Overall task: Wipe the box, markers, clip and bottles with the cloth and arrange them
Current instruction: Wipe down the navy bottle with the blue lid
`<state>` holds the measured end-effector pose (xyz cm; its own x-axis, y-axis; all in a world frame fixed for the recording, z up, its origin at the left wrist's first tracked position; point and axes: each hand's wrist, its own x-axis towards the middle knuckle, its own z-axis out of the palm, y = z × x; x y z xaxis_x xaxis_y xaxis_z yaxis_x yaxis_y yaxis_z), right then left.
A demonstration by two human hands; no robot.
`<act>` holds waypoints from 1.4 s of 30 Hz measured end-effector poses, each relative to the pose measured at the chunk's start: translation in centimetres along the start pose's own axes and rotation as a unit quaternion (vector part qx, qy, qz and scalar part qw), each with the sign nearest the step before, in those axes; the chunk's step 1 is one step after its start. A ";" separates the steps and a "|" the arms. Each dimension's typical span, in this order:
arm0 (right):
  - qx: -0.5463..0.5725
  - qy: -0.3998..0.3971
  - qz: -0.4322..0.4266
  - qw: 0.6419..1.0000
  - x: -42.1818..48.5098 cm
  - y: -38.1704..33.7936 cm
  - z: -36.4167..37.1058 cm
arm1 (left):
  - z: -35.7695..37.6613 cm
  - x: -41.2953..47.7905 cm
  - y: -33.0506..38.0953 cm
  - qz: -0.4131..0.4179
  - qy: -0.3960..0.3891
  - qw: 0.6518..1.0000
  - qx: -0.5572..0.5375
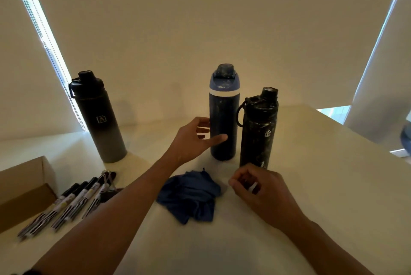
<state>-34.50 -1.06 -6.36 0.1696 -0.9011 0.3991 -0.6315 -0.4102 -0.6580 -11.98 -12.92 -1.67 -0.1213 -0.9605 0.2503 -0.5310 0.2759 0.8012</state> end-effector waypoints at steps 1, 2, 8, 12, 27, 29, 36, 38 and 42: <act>-0.003 0.008 -0.004 1.000 -0.1 0.2 -0.2 | 0.5 0.2 0.1 0.000 -0.001 1.000 0.005; -0.005 0.013 -0.007 1.000 -0.2 0.3 -0.4 | 1.0 0.4 0.2 0.000 -0.001 1.000 0.006; -0.010 0.021 -0.052 0.998 -0.1 0.8 0.0 | 3.0 0.9 0.7 0.011 0.051 0.998 0.024; -0.020 0.025 -0.059 0.998 -0.2 0.9 -0.1 | 2.1 0.9 0.5 0.010 0.070 0.997 0.036; -0.121 -0.085 0.006 0.989 4.0 -3.7 5.5 | -8.5 -8.4 -1.7 -0.009 0.263 0.964 -0.044; -0.170 -0.103 0.037 0.979 5.5 -3.6 6.1 | -8.6 -9.4 -1.9 -0.009 0.280 0.958 -0.058; -0.137 -0.244 0.072 0.957 10.8 -3.8 6.4 | -8.8 -11.7 -2.4 -0.016 0.259 0.959 -0.116; -0.029 -0.185 0.116 0.976 11.4 -3.9 6.6 | -9.2 -12.1 -2.5 -0.020 0.239 0.960 -0.145; 0.377 -0.048 0.190 0.905 10.4 -6.0 6.2 | -9.7 -12.5 -2.3 -0.038 0.162 0.949 -0.266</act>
<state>-24.25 -8.82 -2.16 0.1364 -0.9905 0.0181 0.0321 -0.0139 -0.9994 -1.10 -1.22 -1.33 0.2106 -0.9406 0.2664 -0.0182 0.2687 0.9630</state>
